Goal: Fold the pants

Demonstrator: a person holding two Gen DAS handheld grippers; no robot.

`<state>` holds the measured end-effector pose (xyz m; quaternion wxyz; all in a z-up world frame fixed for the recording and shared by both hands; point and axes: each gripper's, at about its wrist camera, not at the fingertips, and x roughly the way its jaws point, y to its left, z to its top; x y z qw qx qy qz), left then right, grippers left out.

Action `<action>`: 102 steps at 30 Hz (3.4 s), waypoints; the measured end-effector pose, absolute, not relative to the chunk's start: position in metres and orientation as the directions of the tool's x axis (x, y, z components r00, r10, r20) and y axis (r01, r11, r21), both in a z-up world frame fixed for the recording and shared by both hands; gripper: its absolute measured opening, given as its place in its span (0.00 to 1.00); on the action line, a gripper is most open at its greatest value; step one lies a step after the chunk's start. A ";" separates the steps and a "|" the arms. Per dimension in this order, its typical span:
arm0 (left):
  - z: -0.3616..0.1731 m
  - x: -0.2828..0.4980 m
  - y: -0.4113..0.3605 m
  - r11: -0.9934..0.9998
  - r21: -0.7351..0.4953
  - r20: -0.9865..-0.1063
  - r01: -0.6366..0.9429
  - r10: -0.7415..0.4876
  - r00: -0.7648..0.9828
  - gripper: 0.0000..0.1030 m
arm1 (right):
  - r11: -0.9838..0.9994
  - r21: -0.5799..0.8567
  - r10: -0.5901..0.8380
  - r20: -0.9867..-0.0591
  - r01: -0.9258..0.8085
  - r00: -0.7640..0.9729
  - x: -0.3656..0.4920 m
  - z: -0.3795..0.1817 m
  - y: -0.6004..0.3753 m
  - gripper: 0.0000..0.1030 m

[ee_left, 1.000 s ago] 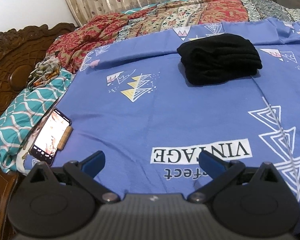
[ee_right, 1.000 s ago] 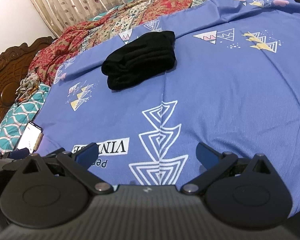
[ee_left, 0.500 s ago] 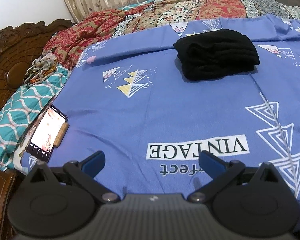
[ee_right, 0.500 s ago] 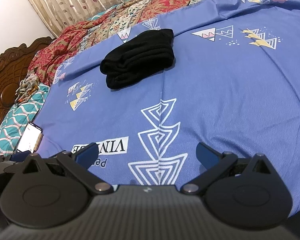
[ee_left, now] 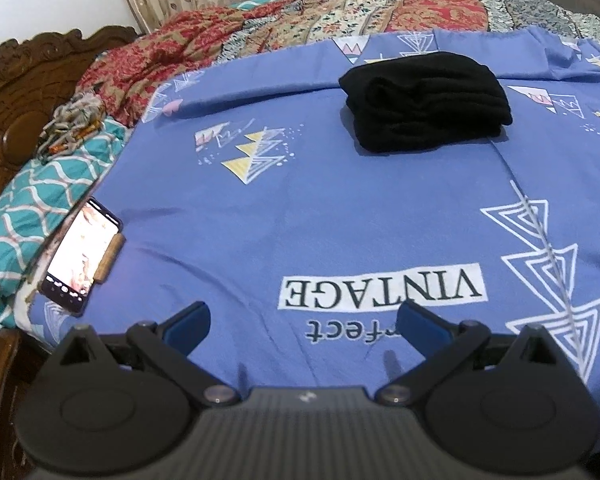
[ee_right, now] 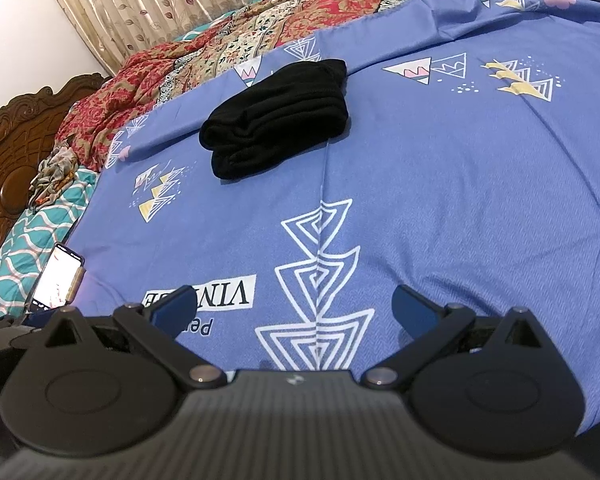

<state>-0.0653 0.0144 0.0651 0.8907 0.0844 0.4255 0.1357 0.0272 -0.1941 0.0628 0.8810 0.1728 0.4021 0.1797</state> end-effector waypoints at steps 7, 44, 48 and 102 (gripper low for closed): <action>0.065 -0.066 0.010 0.960 0.244 -0.749 -0.141 0.279 0.602 1.00 | 0.877 0.446 0.454 -0.646 -0.179 0.613 0.028 0.063 -0.194 1.00; 0.052 -0.067 -0.008 0.981 0.177 -0.825 -0.076 0.190 0.532 1.00 | 0.871 0.460 0.461 -0.641 -0.173 0.613 0.027 0.060 -0.195 1.00; 0.050 -0.065 -0.007 0.983 0.167 -0.834 -0.078 0.183 0.520 1.00 | 0.870 0.462 0.461 -0.643 -0.170 0.611 0.026 0.060 -0.195 1.00; 0.044 -0.060 0.001 0.984 0.130 -0.856 -0.123 0.174 0.487 1.00 | 0.871 0.456 0.463 -0.643 -0.181 0.610 0.028 0.060 -0.199 1.00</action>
